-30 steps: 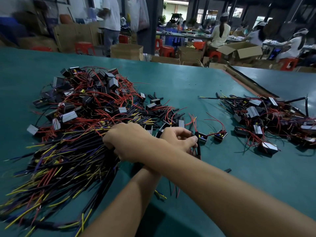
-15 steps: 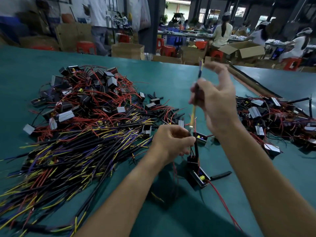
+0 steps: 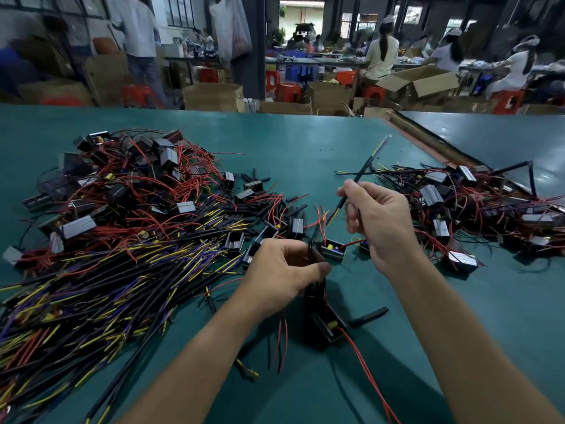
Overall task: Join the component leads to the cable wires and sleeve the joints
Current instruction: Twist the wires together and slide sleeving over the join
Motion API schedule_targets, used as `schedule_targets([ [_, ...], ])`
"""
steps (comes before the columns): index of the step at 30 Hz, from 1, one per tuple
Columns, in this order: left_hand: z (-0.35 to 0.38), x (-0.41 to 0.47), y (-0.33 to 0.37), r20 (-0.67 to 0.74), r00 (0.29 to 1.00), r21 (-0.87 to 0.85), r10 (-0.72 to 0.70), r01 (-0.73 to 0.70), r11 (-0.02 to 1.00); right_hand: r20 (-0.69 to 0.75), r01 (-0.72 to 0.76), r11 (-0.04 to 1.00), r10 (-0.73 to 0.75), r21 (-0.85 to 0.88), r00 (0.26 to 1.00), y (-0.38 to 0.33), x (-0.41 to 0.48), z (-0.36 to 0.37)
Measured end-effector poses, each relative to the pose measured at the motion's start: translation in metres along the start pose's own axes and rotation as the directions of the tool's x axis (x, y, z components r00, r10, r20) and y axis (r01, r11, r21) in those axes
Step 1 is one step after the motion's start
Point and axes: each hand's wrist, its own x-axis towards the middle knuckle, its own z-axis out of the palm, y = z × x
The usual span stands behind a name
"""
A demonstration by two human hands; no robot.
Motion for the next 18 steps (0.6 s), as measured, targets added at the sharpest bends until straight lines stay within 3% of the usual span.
schedule_targets([
  [5,0.0016,-0.0005,-0.0004,-0.056,0.998,0.076,0.038,-0.034,0.997,0.094,-0.112,0.993,0.114,-0.024,0.989,-0.0010,-0.0035,0.0048],
  [10,0.0020,-0.0029,0.0036,-0.064,0.997,-0.078,-0.050,0.045,0.996,0.115,-0.144,0.988,0.150,-0.064,0.982,0.0004,-0.0027,0.0044],
  [18,-0.0009,-0.0034,0.0068,-0.029,0.999,-0.073,-0.023,0.021,0.997,0.111,-0.158,0.985,0.165,-0.076,0.980,0.0019,-0.0023,0.0064],
])
